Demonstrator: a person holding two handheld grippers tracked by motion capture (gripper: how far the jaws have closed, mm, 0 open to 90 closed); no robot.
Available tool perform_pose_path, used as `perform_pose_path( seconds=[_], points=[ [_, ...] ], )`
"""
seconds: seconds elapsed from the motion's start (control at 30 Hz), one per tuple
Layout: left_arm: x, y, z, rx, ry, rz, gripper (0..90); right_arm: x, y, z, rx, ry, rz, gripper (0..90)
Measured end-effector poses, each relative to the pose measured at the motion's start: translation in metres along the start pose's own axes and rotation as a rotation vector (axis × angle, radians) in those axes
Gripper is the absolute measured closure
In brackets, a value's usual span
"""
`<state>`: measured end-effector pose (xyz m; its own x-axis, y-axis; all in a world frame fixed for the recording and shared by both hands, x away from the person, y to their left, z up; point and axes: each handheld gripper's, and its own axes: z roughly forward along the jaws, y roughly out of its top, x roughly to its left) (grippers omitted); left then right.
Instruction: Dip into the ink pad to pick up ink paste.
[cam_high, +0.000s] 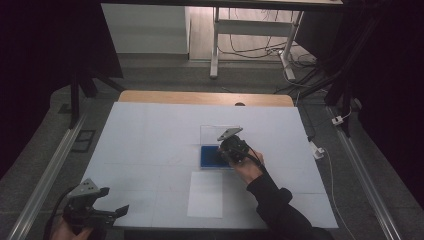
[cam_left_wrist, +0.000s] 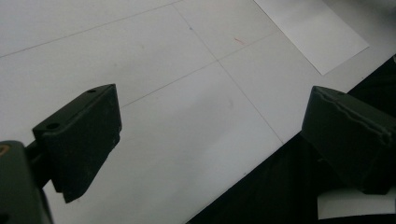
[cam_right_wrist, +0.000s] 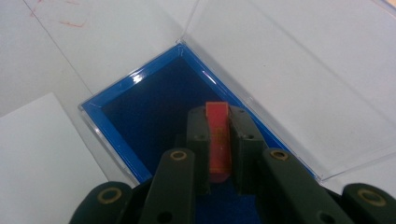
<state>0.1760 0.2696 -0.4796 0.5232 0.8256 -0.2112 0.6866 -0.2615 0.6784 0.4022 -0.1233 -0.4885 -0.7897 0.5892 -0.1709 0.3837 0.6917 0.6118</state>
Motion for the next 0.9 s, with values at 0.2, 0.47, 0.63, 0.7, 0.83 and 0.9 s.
perform_pose_path(
  seconds=[0.2,0.47,0.63,0.7,0.83,0.9],
  points=[
    [0.0,0.0,0.0,0.0,-0.001,-0.003,5.2,-0.014,-0.006,0.001,-0.034,0.072,0.098,80.6],
    [0.0,0.0,0.0,0.0,-0.001,-0.002,5.3,-0.021,-0.01,0.001,-0.051,0.11,0.148,80.6],
    [0.0,0.0,0.0,0.001,0.0,0.001,5.3,-0.005,-0.006,0.0,-0.038,0.027,0.055,80.6],
    [0.0,0.0,0.0,0.003,0.001,0.001,5.4,0.001,-0.005,0.001,-0.035,-0.004,0.017,80.6],
    [0.0,0.001,0.0,0.003,-0.001,0.001,5.4,0.0,-0.005,0.0,-0.038,0.0,0.017,80.5],
    [0.0,0.001,0.001,0.004,-0.001,0.0,5.5,-0.003,-0.007,0.0,-0.046,0.015,0.039,80.4]
  ],
)
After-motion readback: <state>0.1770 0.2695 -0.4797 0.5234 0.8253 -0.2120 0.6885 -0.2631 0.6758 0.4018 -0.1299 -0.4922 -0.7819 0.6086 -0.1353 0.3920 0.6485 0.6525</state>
